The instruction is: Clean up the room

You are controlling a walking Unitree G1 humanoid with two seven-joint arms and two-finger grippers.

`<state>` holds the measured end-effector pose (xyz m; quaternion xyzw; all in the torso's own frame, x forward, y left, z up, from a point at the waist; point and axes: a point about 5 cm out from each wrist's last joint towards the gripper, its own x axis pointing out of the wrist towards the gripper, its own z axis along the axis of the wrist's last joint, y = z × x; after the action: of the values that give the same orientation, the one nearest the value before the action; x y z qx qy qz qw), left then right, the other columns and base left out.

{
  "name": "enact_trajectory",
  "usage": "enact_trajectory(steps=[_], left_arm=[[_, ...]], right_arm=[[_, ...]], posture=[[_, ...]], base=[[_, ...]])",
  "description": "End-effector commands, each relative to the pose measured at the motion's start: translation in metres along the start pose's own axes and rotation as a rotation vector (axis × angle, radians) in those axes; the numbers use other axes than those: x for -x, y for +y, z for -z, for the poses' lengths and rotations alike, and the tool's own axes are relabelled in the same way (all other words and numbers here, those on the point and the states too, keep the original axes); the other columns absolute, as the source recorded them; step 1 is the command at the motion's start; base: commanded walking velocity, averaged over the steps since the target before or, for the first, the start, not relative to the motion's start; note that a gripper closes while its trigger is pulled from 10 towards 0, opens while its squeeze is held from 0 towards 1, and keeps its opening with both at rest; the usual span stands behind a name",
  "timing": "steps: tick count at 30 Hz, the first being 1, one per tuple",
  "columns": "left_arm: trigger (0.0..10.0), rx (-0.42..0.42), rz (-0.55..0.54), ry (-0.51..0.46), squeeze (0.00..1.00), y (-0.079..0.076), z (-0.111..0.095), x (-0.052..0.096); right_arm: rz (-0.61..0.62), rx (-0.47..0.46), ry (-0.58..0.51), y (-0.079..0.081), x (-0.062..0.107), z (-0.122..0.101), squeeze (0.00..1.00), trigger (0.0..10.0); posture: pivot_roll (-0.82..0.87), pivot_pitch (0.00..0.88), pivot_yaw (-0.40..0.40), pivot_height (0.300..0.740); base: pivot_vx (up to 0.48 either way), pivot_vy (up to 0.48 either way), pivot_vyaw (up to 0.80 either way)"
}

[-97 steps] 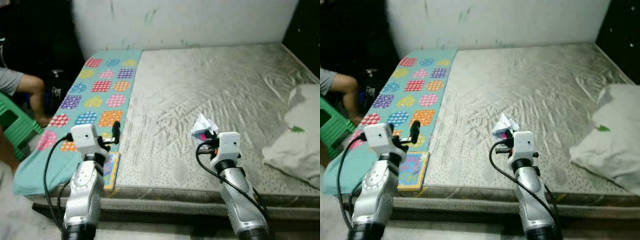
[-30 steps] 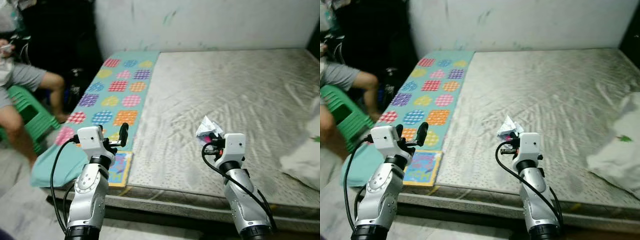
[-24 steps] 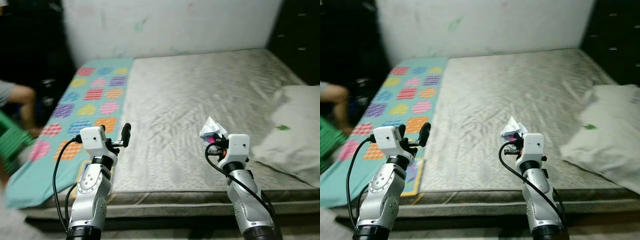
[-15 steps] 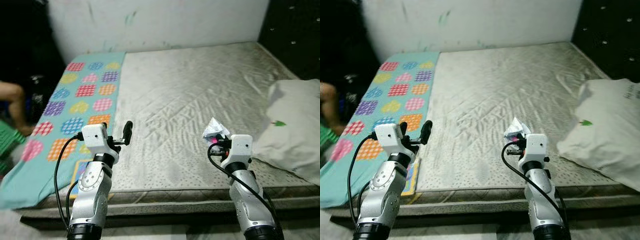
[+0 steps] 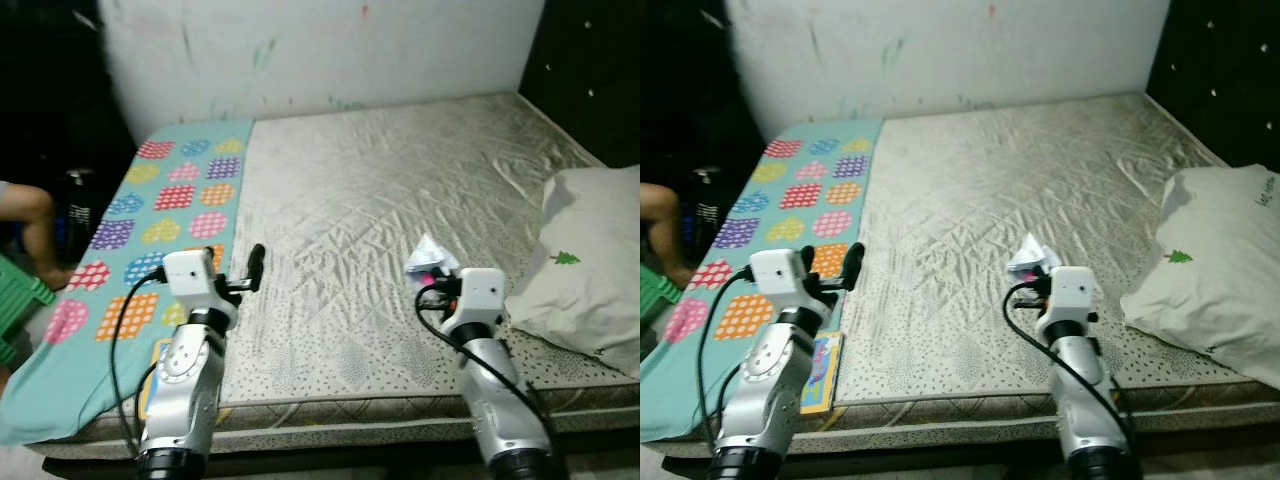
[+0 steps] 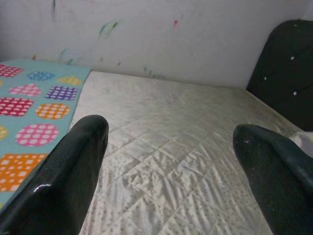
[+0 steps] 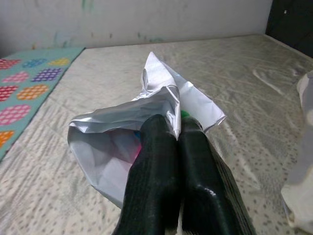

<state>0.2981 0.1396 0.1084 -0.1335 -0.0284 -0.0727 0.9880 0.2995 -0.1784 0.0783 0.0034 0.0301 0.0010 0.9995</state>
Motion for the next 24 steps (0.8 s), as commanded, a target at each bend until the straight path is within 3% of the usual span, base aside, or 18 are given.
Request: enact_trajectory(steps=[1,18,24], left_arm=[[10.0,-0.017,-0.037,0.002,0.00,0.0100,-0.0013,0.0018],[10.0,0.014,-0.058,0.011,0.00,0.0079,0.0026,0.0034],[10.0,0.013,-0.058,0.014,0.00,0.0079,0.0043,0.0051]], right_arm=[[-0.030,-0.011,-0.002,0.0122,-0.0023,-0.0003,0.00,10.0],[-0.031,-0.001,-0.002,0.0095,-0.0021,0.0006,0.00,10.0],[-0.036,0.001,0.004,0.0102,-0.0012,0.0022,0.00,10.0]], posture=[[-0.21,0.000,0.117,0.740],[-0.21,0.000,0.108,0.740],[-0.21,0.000,0.104,0.740]], base=[[0.000,0.000,0.00],[0.000,0.000,0.00],[0.000,0.456,0.00]])
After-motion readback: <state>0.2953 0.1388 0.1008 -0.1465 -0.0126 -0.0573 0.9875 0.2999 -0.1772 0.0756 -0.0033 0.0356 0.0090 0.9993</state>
